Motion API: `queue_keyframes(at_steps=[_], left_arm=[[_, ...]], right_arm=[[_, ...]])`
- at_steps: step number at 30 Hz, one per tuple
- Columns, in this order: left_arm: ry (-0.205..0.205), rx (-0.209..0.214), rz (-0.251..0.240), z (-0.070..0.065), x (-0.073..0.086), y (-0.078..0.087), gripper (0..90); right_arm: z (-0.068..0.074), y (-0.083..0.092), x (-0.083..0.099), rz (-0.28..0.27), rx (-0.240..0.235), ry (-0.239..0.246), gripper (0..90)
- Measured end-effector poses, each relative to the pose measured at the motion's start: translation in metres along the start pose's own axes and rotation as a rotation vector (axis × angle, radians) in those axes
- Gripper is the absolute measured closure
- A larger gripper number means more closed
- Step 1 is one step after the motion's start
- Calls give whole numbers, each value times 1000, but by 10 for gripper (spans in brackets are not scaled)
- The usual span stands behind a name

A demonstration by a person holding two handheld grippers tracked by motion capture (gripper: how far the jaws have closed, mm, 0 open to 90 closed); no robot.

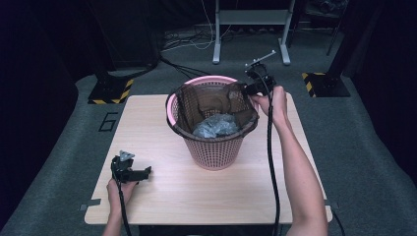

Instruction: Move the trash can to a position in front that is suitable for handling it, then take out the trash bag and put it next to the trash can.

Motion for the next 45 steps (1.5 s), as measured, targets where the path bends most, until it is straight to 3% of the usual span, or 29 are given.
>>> queue_keyframes(at_steps=[9, 19, 20, 22, 25, 30, 34, 42, 45], left_arm=[[-1, 1, 0, 0, 0, 0, 5], [0, 1, 0, 0, 0, 0, 5], [0, 1, 0, 0, 0, 0, 5], [-1, 1, 0, 0, 0, 0, 5], [-1, 2, 0, 0, 0, 0, 5], [-4, 1, 0, 0, 0, 0, 5], [-6, 0, 0, 0, 0, 0, 5], [-4, 0, 0, 0, 0, 0, 5], [2, -4, -1, 0, -1, -1, 4]], right_arm=[[-16, -4, -6, -5, 12, -25, 740], [-18, -8, -12, -6, 11, -22, 730], [-18, -8, -12, -8, 10, -21, 714], [-20, -5, -11, -22, 3, -42, 502], [-24, 3, -10, -54, -7, -68, 307], [-29, 25, -6, -125, -39, -92, 148], [-33, 42, 2, -158, -64, -98, 123], [-38, 61, 27, -184, -59, -85, 128], [-40, 63, 33, -170, -40, -68, 134]])
Point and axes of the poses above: each handheld gripper's, and its own axes: y roughly backward along the jaws, x roughly out of its underside, z roughly to its left, the point moved 7 cm from there along -y, roughly forward along the jaws, and after that the axes turned 5 degrees about z, right-handed, at the moved point
